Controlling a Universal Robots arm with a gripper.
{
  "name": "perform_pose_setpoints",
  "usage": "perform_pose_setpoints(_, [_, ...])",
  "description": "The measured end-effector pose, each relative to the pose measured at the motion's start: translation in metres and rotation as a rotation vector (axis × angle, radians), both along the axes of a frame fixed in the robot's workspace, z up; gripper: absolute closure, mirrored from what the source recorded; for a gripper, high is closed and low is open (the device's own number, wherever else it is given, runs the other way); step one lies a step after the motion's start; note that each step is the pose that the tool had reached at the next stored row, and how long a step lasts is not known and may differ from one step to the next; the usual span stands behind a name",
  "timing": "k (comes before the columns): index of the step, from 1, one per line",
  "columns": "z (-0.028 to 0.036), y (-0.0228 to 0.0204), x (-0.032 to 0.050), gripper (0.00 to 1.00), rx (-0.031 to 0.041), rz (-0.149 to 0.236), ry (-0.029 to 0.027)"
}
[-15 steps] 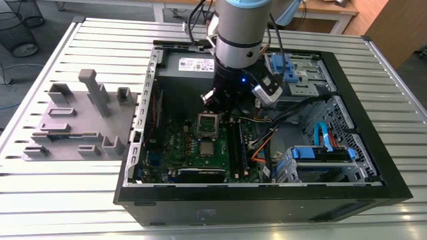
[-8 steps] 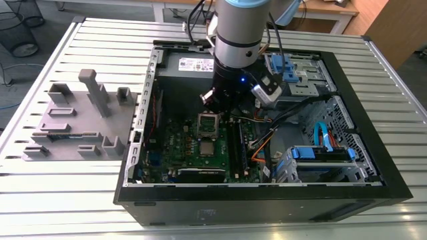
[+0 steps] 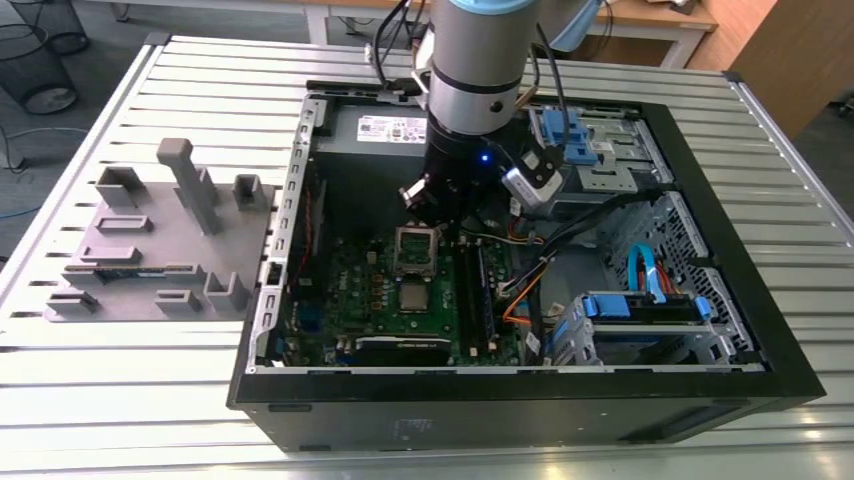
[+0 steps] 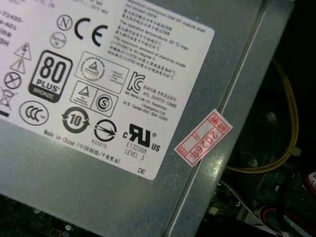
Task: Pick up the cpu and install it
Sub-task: 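Close the cpu cover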
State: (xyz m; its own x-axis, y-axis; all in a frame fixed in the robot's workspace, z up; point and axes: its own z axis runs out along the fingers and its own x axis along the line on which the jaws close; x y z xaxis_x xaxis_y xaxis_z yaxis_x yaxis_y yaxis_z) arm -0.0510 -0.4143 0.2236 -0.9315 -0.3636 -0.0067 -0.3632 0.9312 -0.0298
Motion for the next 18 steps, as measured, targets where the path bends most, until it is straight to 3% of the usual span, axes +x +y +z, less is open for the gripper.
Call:
perform_pose_setpoints(6, [0.0,0.0,0.0,0.89,-0.0004,0.001,0.0])
perform_pose_setpoints(11, [0.0,0.0,0.0,0.89,-0.0004,0.046,0.0])
perform_pose_setpoints(14, [0.0,0.0,0.0,0.89,-0.0004,0.047,-0.0001])
perform_pose_setpoints(18, [0.0045,0.0,-0.0001,0.89,-0.0004,0.048,0.0])
